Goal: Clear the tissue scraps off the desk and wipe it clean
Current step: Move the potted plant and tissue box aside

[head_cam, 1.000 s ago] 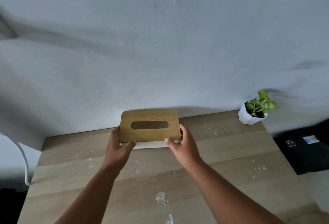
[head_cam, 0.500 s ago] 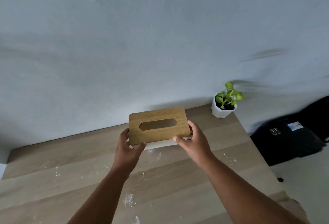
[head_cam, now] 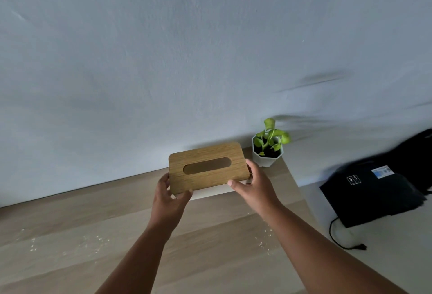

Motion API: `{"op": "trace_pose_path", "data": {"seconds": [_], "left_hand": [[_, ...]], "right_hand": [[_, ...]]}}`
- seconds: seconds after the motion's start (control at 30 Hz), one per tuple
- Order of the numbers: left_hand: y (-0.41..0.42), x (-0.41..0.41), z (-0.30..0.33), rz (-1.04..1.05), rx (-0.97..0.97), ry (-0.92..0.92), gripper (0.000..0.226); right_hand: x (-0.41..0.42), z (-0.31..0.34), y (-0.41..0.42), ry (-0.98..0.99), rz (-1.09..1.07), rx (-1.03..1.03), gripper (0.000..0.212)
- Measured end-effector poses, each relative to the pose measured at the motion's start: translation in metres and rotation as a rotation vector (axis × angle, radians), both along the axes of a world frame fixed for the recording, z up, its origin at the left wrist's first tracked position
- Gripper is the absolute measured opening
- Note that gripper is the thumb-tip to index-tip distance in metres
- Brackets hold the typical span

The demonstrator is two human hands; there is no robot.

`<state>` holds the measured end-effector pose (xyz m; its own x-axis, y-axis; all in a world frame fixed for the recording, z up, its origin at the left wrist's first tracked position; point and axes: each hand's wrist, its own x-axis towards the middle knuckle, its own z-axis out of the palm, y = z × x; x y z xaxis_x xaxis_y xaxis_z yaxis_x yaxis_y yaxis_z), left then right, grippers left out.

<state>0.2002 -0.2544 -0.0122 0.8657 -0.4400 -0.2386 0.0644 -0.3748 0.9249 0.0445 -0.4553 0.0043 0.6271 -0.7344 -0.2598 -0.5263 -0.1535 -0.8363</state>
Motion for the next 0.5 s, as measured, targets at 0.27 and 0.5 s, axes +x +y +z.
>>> {"op": "trace_pose_path", "data": {"seconds": [0.27, 0.5], "left_hand": [[-0.029, -0.007, -0.005, 0.019, 0.017, -0.005, 0.068], [-0.041, -0.010, -0.011, 0.034, 0.056, -0.011, 0.070]], "right_hand": [[-0.003, -0.008, -0.029, 0.012, 0.033, -0.019, 0.092], [-0.003, -0.016, -0.038, 0.034, 0.083, -0.096, 0.091]]}}
